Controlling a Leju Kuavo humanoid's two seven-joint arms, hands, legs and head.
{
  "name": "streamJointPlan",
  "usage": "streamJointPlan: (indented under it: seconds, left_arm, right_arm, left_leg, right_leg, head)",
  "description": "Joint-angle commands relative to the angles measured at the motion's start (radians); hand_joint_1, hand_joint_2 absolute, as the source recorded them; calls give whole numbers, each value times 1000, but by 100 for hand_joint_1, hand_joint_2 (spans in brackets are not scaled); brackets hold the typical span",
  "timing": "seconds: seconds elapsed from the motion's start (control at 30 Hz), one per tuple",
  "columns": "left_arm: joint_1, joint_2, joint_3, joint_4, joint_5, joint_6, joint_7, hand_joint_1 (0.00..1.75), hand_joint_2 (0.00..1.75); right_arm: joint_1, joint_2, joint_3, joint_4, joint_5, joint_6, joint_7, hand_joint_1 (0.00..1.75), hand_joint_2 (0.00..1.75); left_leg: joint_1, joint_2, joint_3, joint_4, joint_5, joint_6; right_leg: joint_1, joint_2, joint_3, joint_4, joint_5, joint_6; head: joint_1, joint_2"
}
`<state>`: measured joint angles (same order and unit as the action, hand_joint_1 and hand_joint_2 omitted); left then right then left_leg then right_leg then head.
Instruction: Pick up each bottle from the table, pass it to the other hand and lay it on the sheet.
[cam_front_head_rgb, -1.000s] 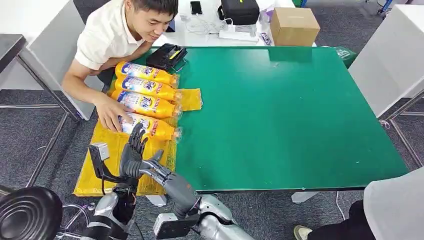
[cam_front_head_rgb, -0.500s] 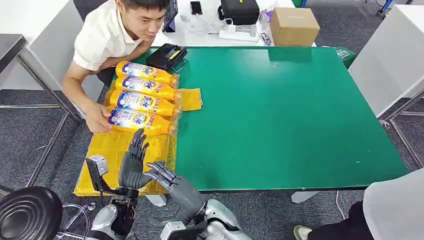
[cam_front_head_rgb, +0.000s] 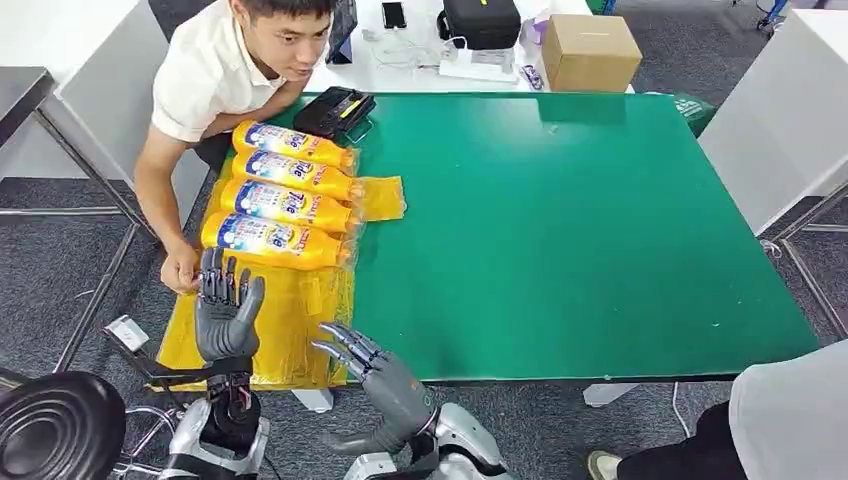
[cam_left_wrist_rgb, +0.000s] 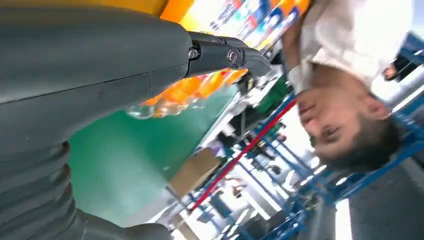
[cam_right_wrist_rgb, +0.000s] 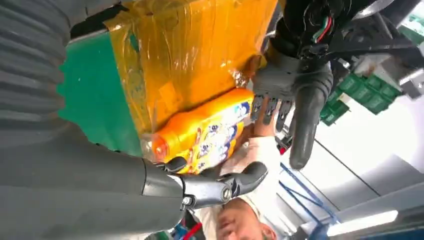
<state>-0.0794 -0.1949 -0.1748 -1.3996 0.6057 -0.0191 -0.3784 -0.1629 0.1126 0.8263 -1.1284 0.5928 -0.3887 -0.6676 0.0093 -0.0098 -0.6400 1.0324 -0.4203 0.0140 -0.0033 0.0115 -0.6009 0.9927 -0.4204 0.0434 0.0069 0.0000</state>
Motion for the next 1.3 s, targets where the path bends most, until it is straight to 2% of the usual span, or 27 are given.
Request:
streamJointPlan:
  seconds: [0.03, 0.33, 0.4, 0.43, 0.53, 0.6, 0.67, 0.73, 0.77, 0.8, 0.87, 0.9, 0.93, 0.97, 1.3]
  left_arm:
    - [-41, -21, 101, 12, 20, 28, -40, 0, 175]
    - [-12, -17, 66, -24, 12, 6, -33, 0, 175]
    - [12, 7, 22, -45, -30, -5, -29, 0, 175]
    - [46, 29, -17, -78, -101, -14, -56, 0, 175]
    - [141, 92, -111, -154, -378, 26, -120, 0, 175]
    - [186, 111, -145, -188, -506, 47, -158, 0, 175]
    - [207, 114, -161, -208, -567, 67, -161, 0, 175]
    - [232, 102, -160, -228, -605, 104, -151, 0, 175]
    - [242, 100, -159, -237, -613, 115, -147, 0, 175]
    - [258, 94, -152, -249, -620, 133, -144, 0, 175]
    - [278, 83, -140, -266, -639, 174, -136, 0, 175]
    - [283, 76, -141, -275, -643, 193, -131, 0, 0]
    - [285, 69, -143, -280, -636, 197, -124, 0, 0]
    - [286, 57, -141, -281, -617, 210, -105, 0, 175]
    - [277, 57, -152, -273, -614, 217, -100, 0, 175]
  right_arm:
    - [-6, -62, 6, -62, -4, -35, 3, 0, 175]
    - [28, -56, -38, -67, -56, -49, -23, 0, 175]
    - [76, -50, -90, -140, -161, -76, -31, 0, 175]
    - [108, -61, -119, -203, -189, -168, -31, 0, 175]
    - [173, -100, -212, -321, -241, -309, -31, 0, 175]
    - [236, -72, -354, -435, -138, -309, -31, 0, 175]
    - [270, -48, -430, -491, -152, -309, -31, 0, 175]
    - [291, -35, -487, -499, -255, -309, -31, 0, 175]
    - [296, -38, -495, -490, -362, -296, -31, 0, 175]
    - [305, -18, -540, -472, -426, -241, -31, 0, 0]
    - [314, 4, -584, -461, -413, -246, -31, 0, 0]
    - [320, 26, -611, -458, -396, -263, -31, 0, 0]
    - [325, 41, -629, -438, -397, -266, -31, 0, 0]
    - [322, 73, -665, -418, -383, -298, -31, 0, 0]
    - [312, 86, -671, -403, -370, -301, -31, 0, 0]
  left_leg:
    - [0, 1, 4, -1, -1, 0]
    - [0, 0, 2, -1, -1, 0]
    - [0, 0, 4, -1, -1, 0]
    - [0, -1, 2, -1, -1, 0]
    - [-1, -1, 5, -2, -2, 0]
    - [-1, 0, 5, -2, -2, 0]
    - [-1, -1, 4, -1, -3, 0]
    - [-2, -1, 4, 0, -3, 0]
    - [-1, -1, 1, 0, -2, 0]
    - [-2, -1, 3, -1, -4, 0]
    - [-1, -1, 3, -1, -4, 0]
    - [-1, 0, 4, -1, -4, 0]
    - [-1, -1, 3, -1, -4, 0]
    - [-1, 0, 2, 0, -4, 0]
    - [-1, 0, 3, -1, -3, 0]
  right_leg:
    - [0, -1, 4, -1, -1, -1]
    - [0, 0, 2, 0, -1, 0]
    - [0, -2, 4, -1, -1, -1]
    - [0, -2, 2, 0, -1, -1]
    - [-1, -2, 5, -1, -2, -1]
    - [-1, -1, 5, -1, -3, -1]
    - [-1, -2, 4, 0, -3, -1]
    - [-2, -2, 4, 1, -4, -1]
    - [-1, -2, 1, 0, -2, -1]
    - [-1, -2, 3, 0, -3, -1]
    - [-1, -2, 3, -1, -3, -1]
    - [-1, -2, 4, -1, -3, -1]
    - [-1, -2, 3, -1, -3, -1]
    - [-1, -1, 2, 0, -2, -1]
    - [0, -1, 2, -1, -2, -1]
  head:
    - [0, 0]
    - [0, 0]
    - [0, 0]
    - [0, 0]
    - [0, 0]
    - [0, 0]
    - [0, 0]
    - [0, 0]
    - [0, 0]
    - [0, 0]
    - [0, 0]
    - [0, 0]
    - [0, 0]
    - [0, 0]
    - [0, 0]
